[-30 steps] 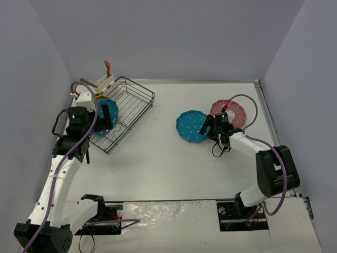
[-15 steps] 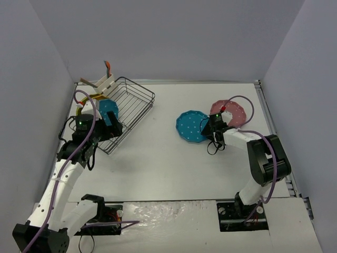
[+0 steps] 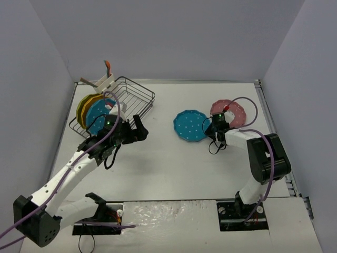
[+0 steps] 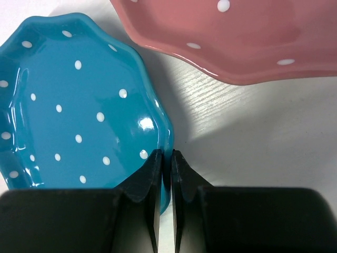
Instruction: Load the plates into the dish rack
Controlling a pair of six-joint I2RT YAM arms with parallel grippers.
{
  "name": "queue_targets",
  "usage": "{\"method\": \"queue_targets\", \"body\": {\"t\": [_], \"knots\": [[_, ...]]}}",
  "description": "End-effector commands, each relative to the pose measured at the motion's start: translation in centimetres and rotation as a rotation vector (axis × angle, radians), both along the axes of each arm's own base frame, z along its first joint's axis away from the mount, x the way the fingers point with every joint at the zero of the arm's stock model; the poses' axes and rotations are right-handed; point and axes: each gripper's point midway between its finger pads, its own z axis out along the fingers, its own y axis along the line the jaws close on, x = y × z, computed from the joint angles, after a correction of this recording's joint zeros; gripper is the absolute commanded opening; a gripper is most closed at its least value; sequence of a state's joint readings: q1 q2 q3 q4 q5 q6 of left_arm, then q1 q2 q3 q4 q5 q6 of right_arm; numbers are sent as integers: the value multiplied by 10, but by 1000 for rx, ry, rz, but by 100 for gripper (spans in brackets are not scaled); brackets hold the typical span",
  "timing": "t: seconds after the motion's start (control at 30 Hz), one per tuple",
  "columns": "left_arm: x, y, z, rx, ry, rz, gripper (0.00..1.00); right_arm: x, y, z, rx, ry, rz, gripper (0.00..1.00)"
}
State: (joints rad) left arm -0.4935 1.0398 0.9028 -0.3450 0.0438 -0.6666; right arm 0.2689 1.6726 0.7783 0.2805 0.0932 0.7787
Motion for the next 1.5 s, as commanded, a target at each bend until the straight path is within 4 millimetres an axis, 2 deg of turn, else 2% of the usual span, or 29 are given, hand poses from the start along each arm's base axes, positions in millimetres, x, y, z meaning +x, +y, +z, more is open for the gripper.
{"method": "queue_targets", "body": {"t": [0.0,0.13,0.27,0.47,0.53,0.6,0.67,1.1,1.27,1.47], "knots": [[14,-38,22,-116,-64,-6,97,-15,16,10,95,2,72,0],[18,-69,1,-152,10,-16,97,-16,30,39,206,-55,91,0],[28,-86,-19,-181,73,8,97,-17,41,58,280,-82,112,0],[34,-122,-52,-270,200,-7,97,-22,52,69,374,-85,109,0],[37,-130,-54,-297,200,-14,97,-24,54,71,393,-90,110,0],[42,-142,-64,-332,225,-10,97,-26,56,71,411,-88,116,0],[45,-147,-74,-340,250,-6,97,-30,58,70,432,-82,120,0],[61,-174,-99,-441,345,38,96,-37,74,75,557,-76,137,0],[66,-179,-110,-454,373,59,92,-41,78,76,585,-67,151,0],[70,-185,-111,-500,380,68,84,-47,79,74,604,-54,156,0]]}}
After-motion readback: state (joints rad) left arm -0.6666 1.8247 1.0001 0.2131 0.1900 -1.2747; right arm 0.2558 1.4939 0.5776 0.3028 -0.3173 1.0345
